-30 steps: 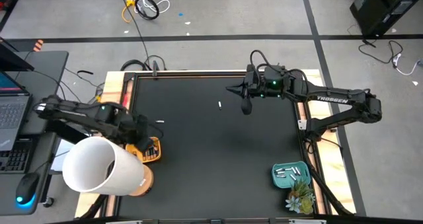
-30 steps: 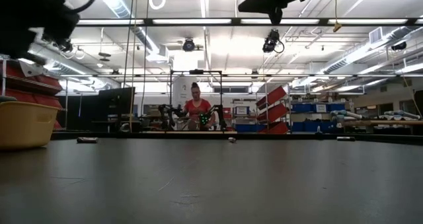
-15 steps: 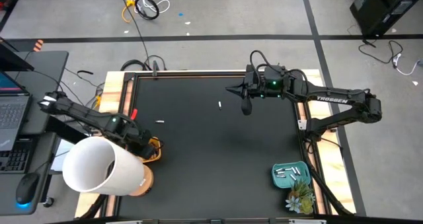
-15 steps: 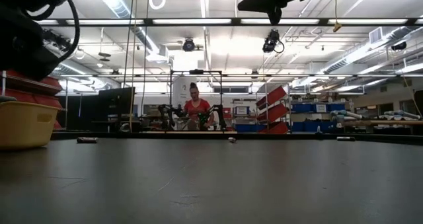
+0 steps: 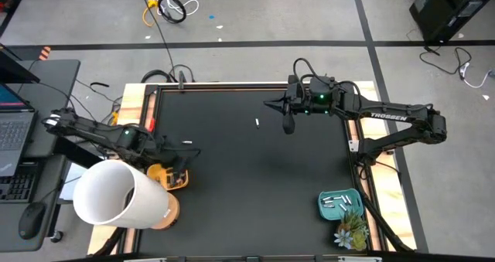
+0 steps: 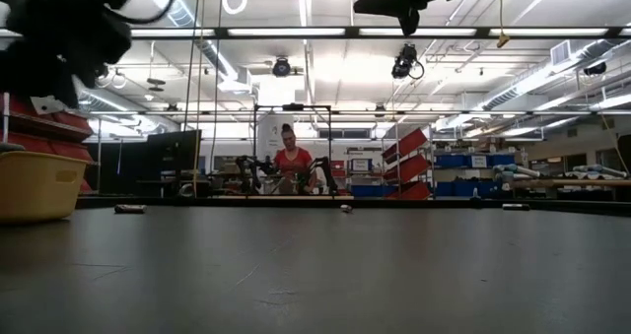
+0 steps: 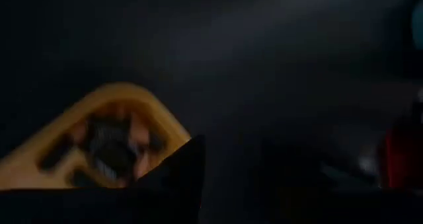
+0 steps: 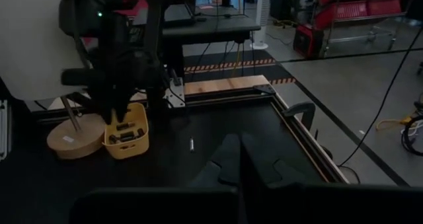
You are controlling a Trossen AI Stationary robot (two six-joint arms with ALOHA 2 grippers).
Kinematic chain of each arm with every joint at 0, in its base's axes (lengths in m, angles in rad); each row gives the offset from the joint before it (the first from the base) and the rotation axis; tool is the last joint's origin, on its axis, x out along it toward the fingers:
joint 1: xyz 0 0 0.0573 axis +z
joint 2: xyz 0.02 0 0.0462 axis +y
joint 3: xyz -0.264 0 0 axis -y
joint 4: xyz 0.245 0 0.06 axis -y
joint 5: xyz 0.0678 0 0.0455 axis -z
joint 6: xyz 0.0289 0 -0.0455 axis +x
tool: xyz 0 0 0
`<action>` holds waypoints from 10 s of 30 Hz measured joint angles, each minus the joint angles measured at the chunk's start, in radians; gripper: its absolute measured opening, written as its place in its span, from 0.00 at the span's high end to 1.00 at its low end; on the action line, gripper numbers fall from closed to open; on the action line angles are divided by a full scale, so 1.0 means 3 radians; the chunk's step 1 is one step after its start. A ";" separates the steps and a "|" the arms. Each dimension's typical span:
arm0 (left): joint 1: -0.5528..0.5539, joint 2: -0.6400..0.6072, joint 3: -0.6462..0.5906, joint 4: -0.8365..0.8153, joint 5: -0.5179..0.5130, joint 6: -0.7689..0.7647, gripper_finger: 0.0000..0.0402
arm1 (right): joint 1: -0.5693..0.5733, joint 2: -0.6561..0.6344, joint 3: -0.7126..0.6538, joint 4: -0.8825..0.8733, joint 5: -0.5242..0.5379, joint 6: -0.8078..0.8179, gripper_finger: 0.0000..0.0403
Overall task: Sort batteries
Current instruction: Put the silver battery into the green bin
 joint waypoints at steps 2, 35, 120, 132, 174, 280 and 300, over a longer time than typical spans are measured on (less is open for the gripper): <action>0.0139 0.0042 0.0001 -0.0019 -0.0140 0.0076 0.60 | 0.0004 0.0000 0.0000 0.0004 0.0000 0.0000 1.00; 0.2405 0.1342 0.0187 0.0127 0.0128 0.1817 0.53 | 0.0309 0.0000 0.0000 0.0121 -0.0055 0.0160 1.00; 0.2285 0.2689 0.0410 -0.0077 -0.0274 0.6129 0.92 | 0.0272 0.0000 0.0000 0.0128 0.0122 0.0362 1.00; 0.2289 0.2302 0.0740 -0.0215 -0.0340 0.5790 0.92 | 0.0268 0.0001 0.0000 0.0176 0.0192 0.0334 1.00; 0.2040 0.1963 0.1809 0.3246 0.0370 0.3645 0.92 | -0.0287 0.0005 0.0243 0.0268 -0.0057 0.0421 0.72; 0.0654 0.2279 0.2515 0.1895 -0.0280 0.3789 0.61 | 0.2869 -0.0329 -0.1528 -0.2310 -0.1431 0.4462 0.92; 0.0660 0.2279 0.2515 0.1903 -0.0280 0.3890 0.61 | 0.2753 -0.0329 -0.1157 -0.2772 -0.1737 0.4446 0.76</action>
